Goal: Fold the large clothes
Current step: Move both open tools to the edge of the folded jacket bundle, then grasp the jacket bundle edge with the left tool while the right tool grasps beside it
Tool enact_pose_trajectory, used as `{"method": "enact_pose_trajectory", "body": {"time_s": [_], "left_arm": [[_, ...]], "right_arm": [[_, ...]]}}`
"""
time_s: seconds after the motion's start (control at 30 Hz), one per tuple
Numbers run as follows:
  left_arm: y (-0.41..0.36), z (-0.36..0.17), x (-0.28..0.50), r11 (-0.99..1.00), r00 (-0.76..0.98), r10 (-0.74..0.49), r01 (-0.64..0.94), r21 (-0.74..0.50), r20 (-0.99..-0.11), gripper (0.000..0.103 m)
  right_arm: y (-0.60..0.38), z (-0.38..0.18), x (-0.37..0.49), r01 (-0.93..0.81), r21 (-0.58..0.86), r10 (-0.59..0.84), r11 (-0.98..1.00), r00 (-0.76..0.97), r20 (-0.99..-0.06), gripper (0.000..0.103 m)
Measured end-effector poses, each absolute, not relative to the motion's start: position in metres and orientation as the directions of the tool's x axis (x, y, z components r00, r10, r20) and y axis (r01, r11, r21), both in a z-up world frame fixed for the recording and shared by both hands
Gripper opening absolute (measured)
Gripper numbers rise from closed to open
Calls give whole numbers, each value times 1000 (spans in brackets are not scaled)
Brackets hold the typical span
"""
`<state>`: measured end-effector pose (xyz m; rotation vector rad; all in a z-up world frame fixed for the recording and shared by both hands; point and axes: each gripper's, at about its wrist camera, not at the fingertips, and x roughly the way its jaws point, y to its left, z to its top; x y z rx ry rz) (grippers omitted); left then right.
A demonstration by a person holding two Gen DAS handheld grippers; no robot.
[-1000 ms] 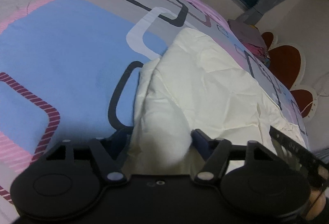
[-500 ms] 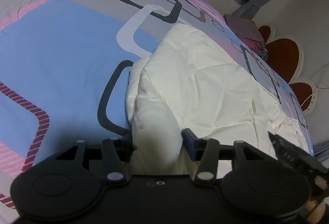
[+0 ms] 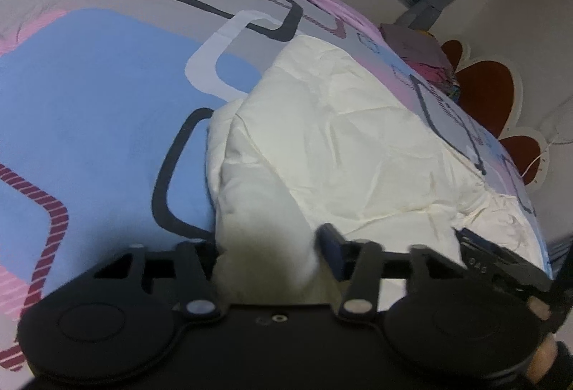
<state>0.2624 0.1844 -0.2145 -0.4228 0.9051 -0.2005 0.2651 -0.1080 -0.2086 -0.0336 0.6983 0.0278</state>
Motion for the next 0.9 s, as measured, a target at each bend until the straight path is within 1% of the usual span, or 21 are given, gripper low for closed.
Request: {"method": "enact_pose_trajectory", "body": {"time_s": [0.03,0.13,0.2,0.3,0.43,0.57,0.67,0.73,0.83,0.9], "left_arm": [[184,-213,262,896,608,-348,-7,-443,-713,33],[179,-204,259,893,622,-349,-7,-450,-701,19],[177,-194,257,888,636,-350,-10,-460,-688,16],[169,-173,249,880,662,-362,11,-475,-656,15],[141,-135,242,884,699,-380,83,-459,-605,15],[94,-98,236,885,725,-410,169,-433,-554,15],[50,-74,235,874,716,-453,240,-422,-531,15],[18,-65,233,877,711,-461,275,-393,-531,15],[-30,-65,228,875,696,-481,344,-339,-534,14],[-61,-73,225,873,681,-487,378,-307,-547,14]], "right_arm": [[-108,-210,265,-37,-24,13,999,768,-640,43],[-110,-214,265,-39,-16,20,999,774,-633,43],[-113,-215,265,-44,0,34,999,775,-632,43],[-119,-216,266,-53,30,60,998,775,-629,43],[-130,-215,268,-73,85,110,994,771,-627,43],[-146,-204,279,-123,163,201,979,719,-665,44],[-177,-188,287,-134,327,330,935,667,-668,44],[-210,-171,280,-130,413,385,901,676,-629,44],[-258,-152,262,-128,417,376,900,711,-593,44],[-294,-144,251,-86,422,345,902,731,-588,44]]}}
